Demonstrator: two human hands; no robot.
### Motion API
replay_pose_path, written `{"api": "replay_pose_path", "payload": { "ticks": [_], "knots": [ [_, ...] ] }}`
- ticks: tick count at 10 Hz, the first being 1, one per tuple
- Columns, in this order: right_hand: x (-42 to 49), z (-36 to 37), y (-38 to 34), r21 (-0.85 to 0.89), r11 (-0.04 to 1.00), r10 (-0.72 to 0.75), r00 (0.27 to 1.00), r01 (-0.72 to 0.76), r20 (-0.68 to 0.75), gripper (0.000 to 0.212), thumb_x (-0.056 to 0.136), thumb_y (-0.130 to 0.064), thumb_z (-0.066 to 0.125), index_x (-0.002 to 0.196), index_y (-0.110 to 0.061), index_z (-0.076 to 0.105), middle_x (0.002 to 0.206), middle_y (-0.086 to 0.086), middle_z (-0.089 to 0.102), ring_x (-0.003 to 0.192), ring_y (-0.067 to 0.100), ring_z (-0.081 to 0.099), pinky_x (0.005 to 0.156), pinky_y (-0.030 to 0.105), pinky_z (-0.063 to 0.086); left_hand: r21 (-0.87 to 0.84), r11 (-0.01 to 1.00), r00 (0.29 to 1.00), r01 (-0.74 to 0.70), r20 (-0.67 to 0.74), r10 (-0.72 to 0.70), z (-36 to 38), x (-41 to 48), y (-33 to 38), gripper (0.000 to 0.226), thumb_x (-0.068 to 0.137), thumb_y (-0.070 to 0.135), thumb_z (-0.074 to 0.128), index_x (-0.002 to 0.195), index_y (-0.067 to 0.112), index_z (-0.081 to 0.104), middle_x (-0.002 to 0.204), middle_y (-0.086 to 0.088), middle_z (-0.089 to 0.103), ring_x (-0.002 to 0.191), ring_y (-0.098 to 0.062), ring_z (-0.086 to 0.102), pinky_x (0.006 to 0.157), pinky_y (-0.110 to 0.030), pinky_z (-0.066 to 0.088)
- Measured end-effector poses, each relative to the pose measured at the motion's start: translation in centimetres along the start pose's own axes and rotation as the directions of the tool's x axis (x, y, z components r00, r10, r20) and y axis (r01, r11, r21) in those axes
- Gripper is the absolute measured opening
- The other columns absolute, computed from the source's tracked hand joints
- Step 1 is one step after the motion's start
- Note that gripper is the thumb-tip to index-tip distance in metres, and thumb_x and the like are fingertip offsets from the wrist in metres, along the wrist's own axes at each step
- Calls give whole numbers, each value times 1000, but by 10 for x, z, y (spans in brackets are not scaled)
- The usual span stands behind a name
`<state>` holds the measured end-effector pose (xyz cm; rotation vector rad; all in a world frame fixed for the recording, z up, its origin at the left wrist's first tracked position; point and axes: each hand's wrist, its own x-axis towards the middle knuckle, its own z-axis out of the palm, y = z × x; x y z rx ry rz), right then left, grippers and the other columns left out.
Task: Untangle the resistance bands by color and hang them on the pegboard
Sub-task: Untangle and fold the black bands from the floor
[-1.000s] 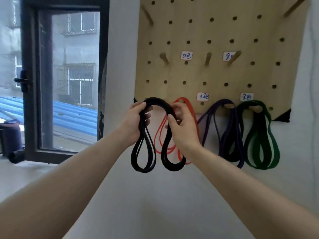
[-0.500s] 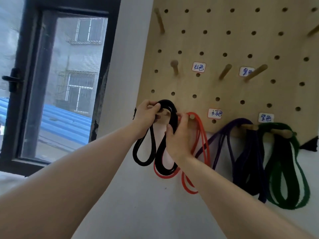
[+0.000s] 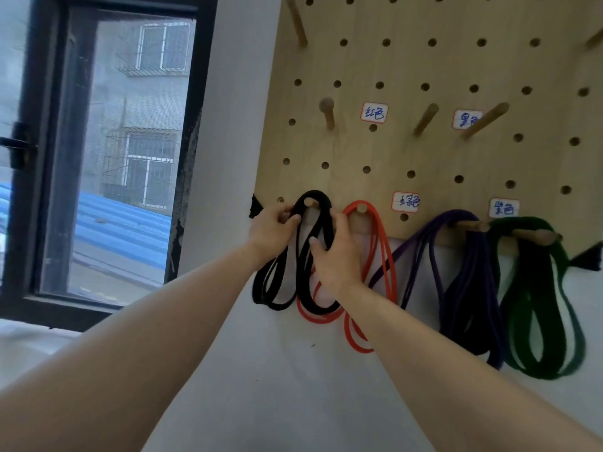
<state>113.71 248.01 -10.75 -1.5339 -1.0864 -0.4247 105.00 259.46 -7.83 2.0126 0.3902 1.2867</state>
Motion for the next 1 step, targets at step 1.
{"api": "replay_pose_path", "payload": {
  "ticks": [1],
  "knots": [
    [-18, -11, 4, 15, 999, 37, 994, -39, 106, 67, 97, -20, 64, 156, -26, 31, 153, -1, 46, 141, 17, 42, 105, 22, 34, 86, 996, 997, -16, 76, 10, -12, -22, 1, 40, 102, 26, 57, 141, 30, 57, 124, 3, 65, 112, -16, 62, 98, -33, 49]
  ]
}}
